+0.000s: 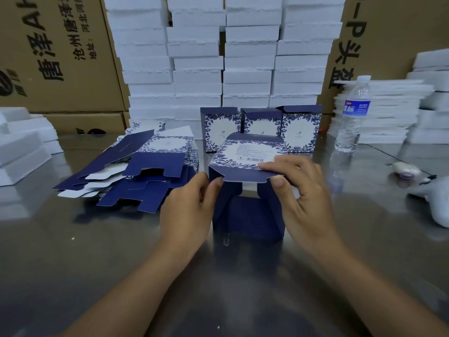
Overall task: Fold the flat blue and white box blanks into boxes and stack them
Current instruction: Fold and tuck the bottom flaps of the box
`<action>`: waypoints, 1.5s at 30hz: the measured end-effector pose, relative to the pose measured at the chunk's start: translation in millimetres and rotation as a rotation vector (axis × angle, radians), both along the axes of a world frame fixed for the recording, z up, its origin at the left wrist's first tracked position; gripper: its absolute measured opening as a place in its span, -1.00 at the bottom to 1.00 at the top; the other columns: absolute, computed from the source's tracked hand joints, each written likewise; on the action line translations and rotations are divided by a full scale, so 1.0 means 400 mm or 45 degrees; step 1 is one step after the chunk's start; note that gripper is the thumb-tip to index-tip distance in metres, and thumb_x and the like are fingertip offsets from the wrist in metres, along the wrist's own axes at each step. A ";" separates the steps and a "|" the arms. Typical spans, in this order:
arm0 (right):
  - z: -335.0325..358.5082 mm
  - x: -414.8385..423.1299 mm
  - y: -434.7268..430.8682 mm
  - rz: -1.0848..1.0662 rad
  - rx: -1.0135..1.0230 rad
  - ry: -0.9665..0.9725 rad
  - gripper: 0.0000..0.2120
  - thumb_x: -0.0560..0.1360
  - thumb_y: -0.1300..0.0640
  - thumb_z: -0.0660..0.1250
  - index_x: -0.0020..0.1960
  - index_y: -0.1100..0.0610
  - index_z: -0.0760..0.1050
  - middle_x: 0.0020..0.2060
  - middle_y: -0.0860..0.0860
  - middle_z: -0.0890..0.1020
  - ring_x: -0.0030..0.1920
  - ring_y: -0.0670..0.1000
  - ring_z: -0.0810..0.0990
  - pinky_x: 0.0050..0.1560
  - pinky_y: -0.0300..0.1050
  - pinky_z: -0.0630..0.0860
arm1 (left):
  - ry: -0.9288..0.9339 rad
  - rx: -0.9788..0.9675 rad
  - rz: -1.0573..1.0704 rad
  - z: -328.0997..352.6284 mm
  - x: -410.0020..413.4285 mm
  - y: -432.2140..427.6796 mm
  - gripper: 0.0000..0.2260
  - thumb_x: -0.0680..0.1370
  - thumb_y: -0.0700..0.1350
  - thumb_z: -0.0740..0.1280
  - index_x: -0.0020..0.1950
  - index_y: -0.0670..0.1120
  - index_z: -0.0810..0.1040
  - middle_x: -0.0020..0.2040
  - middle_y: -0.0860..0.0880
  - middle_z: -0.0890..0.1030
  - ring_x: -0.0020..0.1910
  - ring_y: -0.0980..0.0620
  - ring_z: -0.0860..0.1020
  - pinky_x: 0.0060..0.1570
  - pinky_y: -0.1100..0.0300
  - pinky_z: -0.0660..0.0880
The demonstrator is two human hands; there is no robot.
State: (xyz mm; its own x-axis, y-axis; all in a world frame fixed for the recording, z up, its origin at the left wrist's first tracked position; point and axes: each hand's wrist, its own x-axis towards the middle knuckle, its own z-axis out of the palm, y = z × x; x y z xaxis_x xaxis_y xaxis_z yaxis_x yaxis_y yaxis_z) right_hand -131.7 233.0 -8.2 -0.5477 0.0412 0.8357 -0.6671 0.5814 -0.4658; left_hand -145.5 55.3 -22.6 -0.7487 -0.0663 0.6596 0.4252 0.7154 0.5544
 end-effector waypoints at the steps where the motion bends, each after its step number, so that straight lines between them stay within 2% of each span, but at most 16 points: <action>1: 0.002 0.000 0.000 0.006 -0.030 -0.006 -0.66 0.52 -0.31 0.01 0.05 -0.22 0.48 -0.01 -0.17 0.46 0.12 0.01 0.43 0.14 -0.46 0.23 | -0.032 -0.051 -0.004 -0.004 0.000 0.000 -0.62 0.54 0.17 0.12 -0.31 -0.08 0.37 -0.52 -0.02 0.35 -0.47 0.00 0.33 -0.44 0.08 0.18; 4: 0.004 -0.001 -0.002 0.022 -0.112 -0.025 -0.74 0.50 -0.31 0.05 -0.01 -0.28 0.46 -0.02 -0.21 0.47 0.12 0.03 0.45 0.12 -0.43 0.26 | -0.082 -0.160 -0.016 -0.011 -0.002 -0.001 -0.60 0.58 0.12 0.16 -0.40 0.01 0.19 -0.54 0.03 0.27 -0.51 0.05 0.27 -0.48 0.12 0.13; 6: 0.006 -0.001 -0.004 0.017 -0.137 -0.038 -0.74 0.48 -0.35 0.04 -0.03 -0.30 0.45 -0.03 -0.24 0.46 0.10 0.03 0.45 0.10 -0.43 0.27 | -0.078 -0.193 -0.019 -0.010 -0.004 0.000 -0.60 0.59 0.09 0.17 -0.41 0.03 0.16 -0.55 0.05 0.26 -0.51 0.07 0.26 -0.48 0.12 0.12; 12: 0.009 0.004 -0.007 0.014 -0.152 -0.043 -0.67 0.46 -0.39 0.00 -0.06 -0.29 0.45 -0.05 -0.26 0.46 0.07 0.00 0.44 0.06 -0.48 0.25 | -0.063 -0.154 -0.087 -0.012 -0.007 0.000 -0.61 0.59 0.07 0.19 -0.41 0.06 0.17 -0.57 0.07 0.26 -0.54 0.09 0.27 -0.49 0.14 0.14; 17: 0.010 0.006 -0.007 0.008 -0.154 -0.047 -0.72 0.46 -0.38 0.01 -0.06 -0.32 0.42 -0.04 -0.25 0.46 0.08 0.00 0.44 0.06 -0.47 0.26 | -0.162 -0.139 -0.136 -0.017 -0.015 -0.005 -0.62 0.53 0.19 0.14 -0.39 0.00 0.28 -0.52 0.04 0.35 -0.47 -0.01 0.38 -0.43 0.07 0.30; 20: 0.010 0.005 -0.006 0.009 -0.160 -0.072 -0.84 0.48 -0.28 0.10 -0.07 -0.31 0.43 -0.05 -0.25 0.46 0.08 -0.02 0.44 0.06 -0.49 0.25 | -0.284 -0.191 -0.133 -0.031 -0.019 -0.008 -0.63 0.55 0.19 0.18 -0.42 0.10 0.30 -0.52 0.07 0.33 -0.44 0.04 0.34 -0.44 0.13 0.19; 22: 0.010 0.006 -0.006 0.012 -0.168 -0.071 -0.87 0.48 -0.21 0.11 -0.07 -0.31 0.43 -0.05 -0.25 0.46 0.08 0.01 0.45 0.07 -0.46 0.26 | -0.316 -0.222 -0.118 -0.037 -0.024 -0.008 -0.62 0.56 0.17 0.19 -0.43 0.09 0.29 -0.50 0.07 0.33 -0.41 0.01 0.35 -0.43 0.14 0.18; 24: 0.011 0.006 -0.006 0.015 -0.180 -0.069 -0.87 0.48 -0.20 0.11 -0.08 -0.31 0.43 -0.05 -0.25 0.46 0.09 0.05 0.46 0.08 -0.42 0.29 | -0.302 -0.253 -0.110 -0.036 -0.026 -0.006 -0.61 0.57 0.15 0.19 -0.42 0.07 0.28 -0.49 0.06 0.35 -0.40 -0.01 0.36 -0.42 0.13 0.19; 28: 0.012 0.005 -0.007 0.008 -0.190 -0.072 -0.86 0.48 -0.21 0.10 -0.09 -0.31 0.43 -0.05 -0.25 0.46 0.10 0.04 0.46 0.09 -0.40 0.29 | -0.283 -0.254 -0.127 -0.035 -0.028 -0.004 -0.59 0.57 0.12 0.20 -0.44 0.04 0.25 -0.53 0.05 0.30 -0.47 0.08 0.30 -0.45 0.12 0.16; 32: 0.011 0.002 -0.008 0.007 -0.201 -0.065 -0.86 0.48 -0.21 0.10 -0.09 -0.31 0.43 -0.07 -0.26 0.46 0.09 0.04 0.46 0.09 -0.38 0.29 | -0.325 -0.284 -0.107 -0.035 -0.030 -0.008 -0.58 0.54 0.19 0.20 -0.42 0.00 0.26 -0.51 0.04 0.31 -0.46 0.05 0.32 -0.44 0.14 0.16; 37: 0.011 0.003 -0.008 0.019 -0.207 -0.073 -0.86 0.48 -0.21 0.10 -0.10 -0.31 0.43 -0.06 -0.27 0.46 0.09 0.03 0.45 0.09 -0.37 0.29 | -0.401 -0.450 0.010 -0.039 -0.028 -0.005 -0.59 0.52 0.26 0.19 -0.34 -0.02 0.37 -0.32 0.02 0.53 -0.22 -0.05 0.54 -0.34 0.13 0.35; 42: 0.014 0.004 -0.007 0.020 -0.239 -0.051 -0.87 0.48 -0.20 0.11 -0.15 -0.30 0.43 -0.08 -0.27 0.47 0.09 0.06 0.48 0.09 -0.26 0.33 | -0.370 -0.412 -0.094 -0.040 -0.028 -0.003 -0.59 0.56 0.15 0.22 -0.40 -0.01 0.25 -0.46 0.03 0.35 -0.33 -0.09 0.43 -0.38 0.11 0.23; 45: 0.011 0.000 -0.006 0.031 -0.273 -0.054 -0.86 0.48 -0.21 0.12 -0.16 -0.30 0.44 -0.09 -0.27 0.48 0.08 0.05 0.49 0.09 -0.24 0.36 | -0.385 -0.407 -0.092 -0.038 -0.028 -0.004 -0.59 0.55 0.18 0.23 -0.40 -0.02 0.29 -0.44 0.03 0.40 -0.32 -0.07 0.47 -0.37 0.13 0.25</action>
